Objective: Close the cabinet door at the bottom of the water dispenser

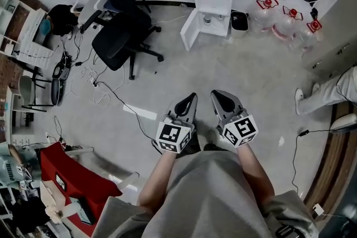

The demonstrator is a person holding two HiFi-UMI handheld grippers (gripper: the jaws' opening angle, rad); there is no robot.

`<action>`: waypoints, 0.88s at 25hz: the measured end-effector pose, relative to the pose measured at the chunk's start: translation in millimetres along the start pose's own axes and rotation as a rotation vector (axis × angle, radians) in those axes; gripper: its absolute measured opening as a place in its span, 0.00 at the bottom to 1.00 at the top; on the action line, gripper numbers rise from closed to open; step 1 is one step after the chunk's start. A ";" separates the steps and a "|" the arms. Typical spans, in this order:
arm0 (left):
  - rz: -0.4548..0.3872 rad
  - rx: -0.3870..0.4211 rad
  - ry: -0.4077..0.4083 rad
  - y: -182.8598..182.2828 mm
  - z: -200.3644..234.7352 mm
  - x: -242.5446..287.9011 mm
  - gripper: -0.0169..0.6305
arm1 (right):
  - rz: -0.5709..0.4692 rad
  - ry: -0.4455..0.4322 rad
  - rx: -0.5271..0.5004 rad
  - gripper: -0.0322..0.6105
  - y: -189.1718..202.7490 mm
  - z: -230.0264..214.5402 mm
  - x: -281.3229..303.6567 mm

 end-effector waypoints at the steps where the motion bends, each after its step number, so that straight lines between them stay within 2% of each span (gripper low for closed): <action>1: 0.006 0.001 0.004 0.3 5.3 7.1 0.04 | 0.002 0.003 0.003 0.07 0.4 -5.4 6.5; 13: 0.062 -0.013 0.103 -4.3 100.0 104.8 0.04 | 0.035 0.099 0.045 0.07 1.0 -75.9 119.7; 22: 0.094 -0.068 0.168 -19.3 181.2 158.8 0.04 | 0.067 0.184 0.053 0.07 -11.9 -105.7 203.6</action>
Point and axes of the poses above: the fingertips, and each gripper's own axes: x forward along the fingers, z to its left, y out of its underside, the point moved 1 cm from there along -x, backward along the fingers, and after that the axes turned 7 degrees about -y, right-handed, at the moved point
